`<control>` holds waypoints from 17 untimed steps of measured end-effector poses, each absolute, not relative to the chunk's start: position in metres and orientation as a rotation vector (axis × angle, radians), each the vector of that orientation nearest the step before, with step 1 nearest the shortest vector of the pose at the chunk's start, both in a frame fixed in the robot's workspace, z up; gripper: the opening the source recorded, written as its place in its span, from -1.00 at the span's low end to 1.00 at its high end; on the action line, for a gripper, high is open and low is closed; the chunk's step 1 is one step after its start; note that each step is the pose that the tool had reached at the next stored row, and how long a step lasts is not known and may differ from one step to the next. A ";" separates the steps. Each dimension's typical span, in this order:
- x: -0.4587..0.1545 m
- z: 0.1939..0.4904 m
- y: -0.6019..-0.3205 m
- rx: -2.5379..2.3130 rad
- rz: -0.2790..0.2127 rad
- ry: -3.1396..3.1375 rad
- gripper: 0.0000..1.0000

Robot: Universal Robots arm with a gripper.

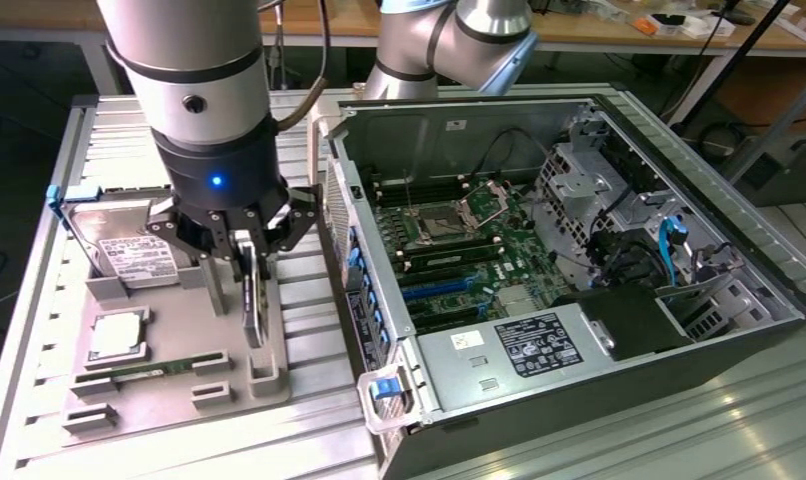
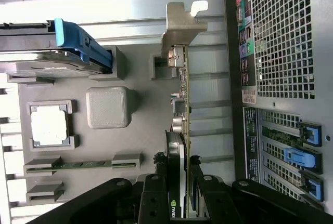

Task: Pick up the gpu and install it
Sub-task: 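Pick up the gpu and move the gpu toward the slot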

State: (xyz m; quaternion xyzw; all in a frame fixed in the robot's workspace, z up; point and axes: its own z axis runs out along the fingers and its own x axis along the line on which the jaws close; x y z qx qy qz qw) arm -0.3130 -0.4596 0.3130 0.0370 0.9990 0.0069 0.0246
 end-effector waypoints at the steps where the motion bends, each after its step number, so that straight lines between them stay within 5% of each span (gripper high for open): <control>1: -0.313 0.315 -0.460 0.115 0.021 3.090 -0.46; 17: -0.313 0.337 -0.460 0.115 0.022 3.090 -0.46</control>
